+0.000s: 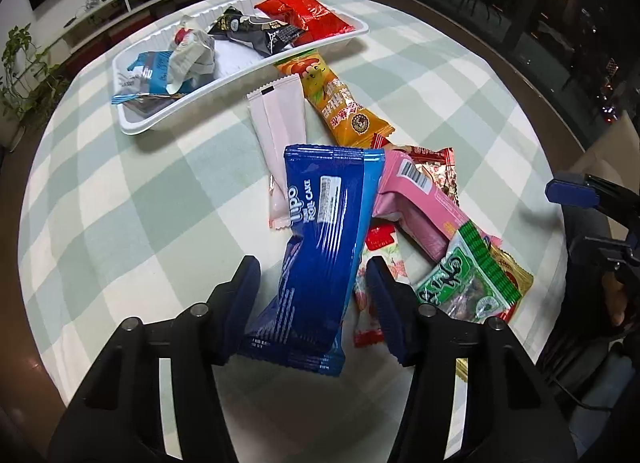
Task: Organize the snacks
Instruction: 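Grasp the blue Tipo roll cake packet with the left gripper and lift it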
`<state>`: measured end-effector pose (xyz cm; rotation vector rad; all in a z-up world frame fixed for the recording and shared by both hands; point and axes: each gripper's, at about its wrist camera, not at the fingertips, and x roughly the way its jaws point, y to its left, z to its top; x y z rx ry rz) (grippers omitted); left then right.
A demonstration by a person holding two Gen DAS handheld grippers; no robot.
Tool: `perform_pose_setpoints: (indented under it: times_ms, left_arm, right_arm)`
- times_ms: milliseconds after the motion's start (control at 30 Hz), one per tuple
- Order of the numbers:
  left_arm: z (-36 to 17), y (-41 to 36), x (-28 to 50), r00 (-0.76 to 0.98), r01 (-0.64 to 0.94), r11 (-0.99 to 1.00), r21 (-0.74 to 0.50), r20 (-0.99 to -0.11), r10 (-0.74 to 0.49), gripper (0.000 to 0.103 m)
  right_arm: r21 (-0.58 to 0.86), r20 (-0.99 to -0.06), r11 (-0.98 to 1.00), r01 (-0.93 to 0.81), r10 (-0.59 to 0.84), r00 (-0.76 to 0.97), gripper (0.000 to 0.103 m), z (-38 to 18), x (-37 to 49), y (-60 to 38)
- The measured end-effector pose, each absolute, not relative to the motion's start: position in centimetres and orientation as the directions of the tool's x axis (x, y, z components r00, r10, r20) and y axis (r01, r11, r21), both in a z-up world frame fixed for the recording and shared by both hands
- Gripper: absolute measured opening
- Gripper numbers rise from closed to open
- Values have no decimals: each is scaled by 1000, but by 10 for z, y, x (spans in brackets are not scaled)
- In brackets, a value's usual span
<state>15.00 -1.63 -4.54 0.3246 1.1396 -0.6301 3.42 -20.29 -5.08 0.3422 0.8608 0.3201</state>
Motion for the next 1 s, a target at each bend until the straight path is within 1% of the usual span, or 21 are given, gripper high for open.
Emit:
perform_pose_setpoints:
  times_ms: [167, 233, 300, 367, 600, 833, 1000]
  left_arm:
    - [-53, -23, 163, 242, 609, 789, -83, -928, -284, 53]
    - [-54, -23, 166, 231, 606, 790, -96, -929, -289, 48]
    - [-55, -25, 167, 223, 605, 789, -104, -930, -293, 36]
    - [-55, -27, 166, 221, 610, 786, -100, -931, -291, 32]
    - [-51, -27, 163, 233, 601, 791, -114, -922, -310, 27]
    - [-38, -5, 154, 264, 557, 812, -174, -890, -372, 27]
    - [-27, 20, 141, 309, 502, 836, -222, -857, -413, 27]
  right_arm:
    - [420, -681, 897, -136, 411, 606, 70, -52, 34, -203]
    - [420, -682, 898, -134, 410, 606, 70, -52, 34, -204]
    - [422, -684, 897, -131, 410, 603, 69, -53, 35, -204]
    - [423, -687, 897, -130, 411, 599, 67, -55, 36, -203]
    - [418, -696, 898, -140, 415, 585, 64, -56, 38, -199]
    - [384, -711, 909, -159, 401, 577, 60, -52, 46, -193]
    - [343, -739, 921, -185, 386, 552, 56, -51, 65, -183]
